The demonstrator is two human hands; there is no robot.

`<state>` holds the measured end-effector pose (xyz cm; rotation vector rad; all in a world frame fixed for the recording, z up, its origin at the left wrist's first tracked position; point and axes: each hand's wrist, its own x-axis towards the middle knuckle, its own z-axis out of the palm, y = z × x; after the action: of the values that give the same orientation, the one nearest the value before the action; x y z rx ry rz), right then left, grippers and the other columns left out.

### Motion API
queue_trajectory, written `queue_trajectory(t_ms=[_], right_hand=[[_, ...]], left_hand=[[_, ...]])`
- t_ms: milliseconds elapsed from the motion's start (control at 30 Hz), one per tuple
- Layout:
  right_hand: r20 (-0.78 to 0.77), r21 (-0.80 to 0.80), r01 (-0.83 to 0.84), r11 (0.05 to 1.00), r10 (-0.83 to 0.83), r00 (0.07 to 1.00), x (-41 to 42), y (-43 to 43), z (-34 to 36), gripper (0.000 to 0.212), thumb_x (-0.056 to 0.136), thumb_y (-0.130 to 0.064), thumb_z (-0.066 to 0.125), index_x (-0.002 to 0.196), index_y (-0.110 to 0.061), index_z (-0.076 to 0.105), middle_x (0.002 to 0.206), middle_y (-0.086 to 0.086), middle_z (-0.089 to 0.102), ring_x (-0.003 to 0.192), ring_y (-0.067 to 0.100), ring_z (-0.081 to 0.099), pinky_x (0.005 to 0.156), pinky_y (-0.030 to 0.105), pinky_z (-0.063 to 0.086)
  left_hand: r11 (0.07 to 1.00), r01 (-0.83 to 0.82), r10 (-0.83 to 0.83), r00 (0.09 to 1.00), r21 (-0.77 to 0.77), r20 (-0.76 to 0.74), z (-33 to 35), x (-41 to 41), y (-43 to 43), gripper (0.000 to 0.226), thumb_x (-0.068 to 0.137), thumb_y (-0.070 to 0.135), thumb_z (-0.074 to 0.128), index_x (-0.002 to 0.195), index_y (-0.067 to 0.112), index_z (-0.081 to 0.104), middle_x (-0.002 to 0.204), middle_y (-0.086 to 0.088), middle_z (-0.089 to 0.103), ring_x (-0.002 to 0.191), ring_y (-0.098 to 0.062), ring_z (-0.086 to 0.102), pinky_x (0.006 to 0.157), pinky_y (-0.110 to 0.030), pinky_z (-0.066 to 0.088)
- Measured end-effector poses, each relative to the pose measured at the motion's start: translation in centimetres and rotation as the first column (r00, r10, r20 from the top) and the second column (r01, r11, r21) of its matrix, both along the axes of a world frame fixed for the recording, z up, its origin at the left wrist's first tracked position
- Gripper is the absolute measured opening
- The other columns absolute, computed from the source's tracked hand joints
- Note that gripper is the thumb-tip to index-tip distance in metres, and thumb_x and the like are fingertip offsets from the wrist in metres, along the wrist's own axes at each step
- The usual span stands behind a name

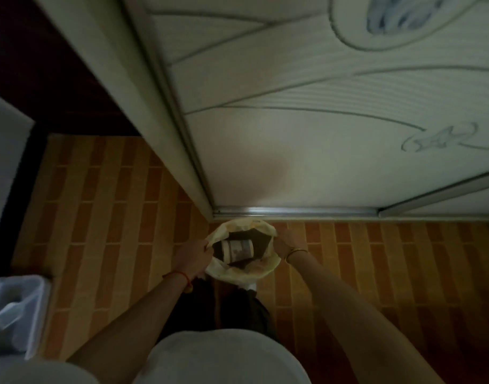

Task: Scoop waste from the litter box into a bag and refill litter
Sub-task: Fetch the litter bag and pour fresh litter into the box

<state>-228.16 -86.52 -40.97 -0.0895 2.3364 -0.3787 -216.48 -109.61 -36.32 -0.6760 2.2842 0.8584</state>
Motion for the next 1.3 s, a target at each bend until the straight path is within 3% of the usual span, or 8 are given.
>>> queue_trajectory(t_ms=[133,333,433,500,667,833,1067,1300], right_hand=[[-0.008,-0.027,-0.172,0.985,0.172,0.985,0.6,-4.2,2.7,0.027,0.092,-0.023,0.041,0.106,-0.016,0.063,0.108,0.008,0.065,0.1,0.028,0.061,0.087,0.034,0.051],[0.007,-0.053,-0.432,0.9,0.433,0.901,2.8,-13.0,4.7,0.03,0.096,-0.022,0.042,0.114,-0.012,0.063,0.12,0.01,0.063,0.11,0.028,0.057,0.085,0.027,0.042],[0.019,-0.076,-0.488,0.87,0.491,0.871,4.8,-18.7,4.9,0.031,0.098,-0.025,0.041,0.119,-0.012,0.061,0.123,0.008,0.059,0.116,0.027,0.054,0.093,0.03,0.041],[0.023,-0.025,-0.572,0.82,0.573,0.819,6.5,-22.8,4.3,0.031,0.097,-0.029,0.042,0.114,-0.014,0.063,0.12,0.009,0.062,0.111,0.027,0.057,0.09,0.032,0.044],[0.009,0.045,-0.752,0.658,0.752,0.659,13.1,-33.2,6.1,0.031,0.094,-0.027,0.042,0.109,-0.011,0.063,0.107,0.011,0.062,0.1,0.031,0.06,0.085,0.037,0.048],[0.048,-0.029,-0.793,0.608,0.793,0.607,20.3,-42.7,6.3,0.036,0.098,-0.021,0.037,0.062,-0.022,0.041,0.062,-0.001,0.04,0.053,0.015,0.037,0.054,0.024,0.035],[0.045,-0.042,-0.931,0.362,0.932,0.36,31.0,-53.9,7.2,0.037,0.096,-0.023,0.04,0.059,-0.019,0.045,0.059,0.002,0.046,0.05,0.016,0.041,0.05,0.023,0.034],[0.025,-0.047,-0.998,0.048,0.999,0.047,41.0,-63.3,7.2,0.034,0.094,-0.027,0.04,0.062,-0.023,0.051,0.068,0.002,0.054,0.062,0.02,0.049,0.051,0.021,0.032]], left_hand=[[0.986,-0.167,0.168,0.984,0.023,-0.05,1.9,3.7,-3.0,0.022,0.099,0.024,0.049,0.087,0.011,0.063,0.077,-0.004,0.058,0.072,-0.018,0.058,0.059,-0.026,0.039],[0.935,-0.355,0.355,0.934,-0.005,-0.04,3.6,11.0,-8.6,0.036,0.101,0.028,0.045,0.066,0.022,0.046,0.068,-0.001,0.047,0.057,-0.009,0.041,0.054,-0.022,0.031],[0.914,-0.4,0.401,0.916,-0.062,-0.008,4.4,14.9,-11.8,0.032,0.103,0.031,0.039,0.087,0.014,0.062,0.085,-0.002,0.058,0.071,-0.014,0.052,0.064,-0.023,0.04],[0.894,-0.443,0.445,0.895,-0.07,0.008,4.8,17.8,-14.0,0.033,0.104,0.03,0.039,0.104,0.01,0.064,0.098,-0.005,0.061,0.081,-0.018,0.056,0.072,-0.027,0.044],[0.805,-0.582,0.586,0.81,-0.112,-0.001,4.6,26.3,-20.0,0.029,0.101,0.03,0.044,0.095,0.01,0.065,0.092,-0.006,0.061,0.086,-0.023,0.064,0.07,-0.028,0.046],[0.742,-0.656,0.663,0.749,-0.135,0.009,5.2,34.9,-25.1,0.032,0.1,0.032,0.045,0.101,0.01,0.068,0.094,-0.005,0.067,0.082,-0.019,0.064,0.07,-0.03,0.05],[0.513,-0.844,0.854,0.52,-0.155,-0.005,5.3,45.8,-29.0,0.033,0.099,0.033,0.045,0.098,0.01,0.068,0.09,-0.004,0.064,0.077,-0.019,0.058,0.063,-0.028,0.042],[0.146,-0.982,0.989,0.149,-0.121,-0.015,5.5,53.9,-31.0,0.032,0.098,0.033,0.046,0.077,0.013,0.061,0.072,0.0,0.057,0.063,-0.015,0.053,0.049,-0.023,0.034]])
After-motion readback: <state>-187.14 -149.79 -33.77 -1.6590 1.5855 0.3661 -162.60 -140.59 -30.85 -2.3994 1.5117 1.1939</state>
